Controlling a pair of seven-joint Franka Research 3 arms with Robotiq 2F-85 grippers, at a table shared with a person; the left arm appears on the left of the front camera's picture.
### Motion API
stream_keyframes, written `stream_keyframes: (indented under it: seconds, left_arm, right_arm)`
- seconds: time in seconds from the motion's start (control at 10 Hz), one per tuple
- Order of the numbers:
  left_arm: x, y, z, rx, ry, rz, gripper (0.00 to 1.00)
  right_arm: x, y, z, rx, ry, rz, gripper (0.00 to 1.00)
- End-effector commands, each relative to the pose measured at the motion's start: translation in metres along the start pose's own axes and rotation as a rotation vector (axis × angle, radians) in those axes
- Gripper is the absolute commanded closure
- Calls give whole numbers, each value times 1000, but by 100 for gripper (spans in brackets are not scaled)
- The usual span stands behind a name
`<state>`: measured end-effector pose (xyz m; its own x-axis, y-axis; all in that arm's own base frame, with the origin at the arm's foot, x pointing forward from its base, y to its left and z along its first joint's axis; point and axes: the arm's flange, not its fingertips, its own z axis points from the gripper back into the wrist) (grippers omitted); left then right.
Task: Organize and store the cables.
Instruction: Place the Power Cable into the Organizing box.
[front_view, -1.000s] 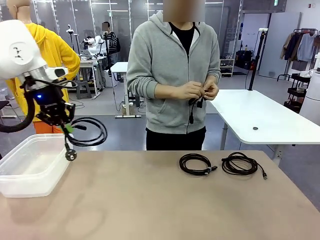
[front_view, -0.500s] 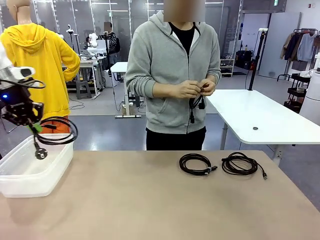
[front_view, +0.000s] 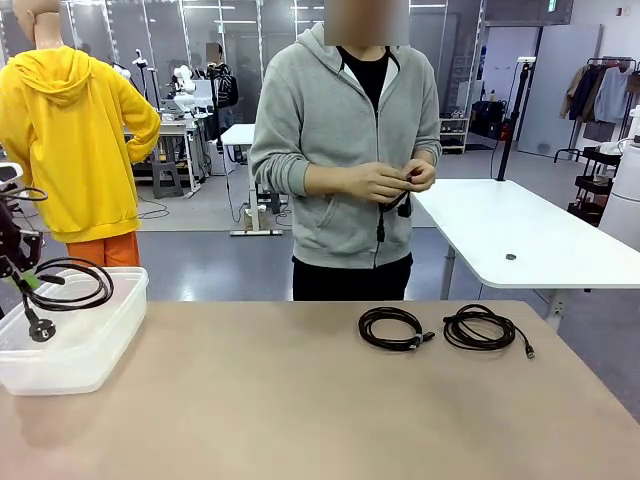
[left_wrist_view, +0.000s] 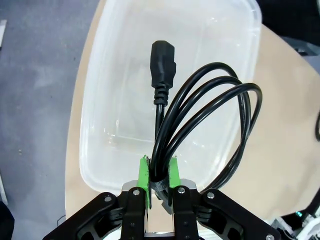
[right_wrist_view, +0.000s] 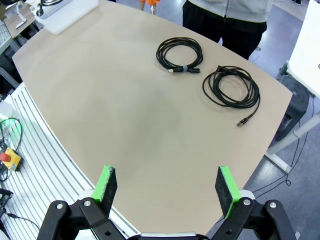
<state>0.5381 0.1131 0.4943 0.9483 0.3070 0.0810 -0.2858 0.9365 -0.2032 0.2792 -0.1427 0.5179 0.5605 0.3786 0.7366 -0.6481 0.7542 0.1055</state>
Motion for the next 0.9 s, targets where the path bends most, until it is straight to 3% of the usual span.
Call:
stream_keyframes:
  seconds: [0.0,0.3,0.8]
  left_arm:
    - [11,3,-23,6,-46,36,83]
    - [32,4,-58,35,-64,66,83]
    - [21,2,-84,65,3,88,83]
  right_arm:
    - [0,-1,2,9,-7,15,0]
    - [0,-1,2,9,-7,15,0]
    - [0,-1,2,9,-7,15,0]
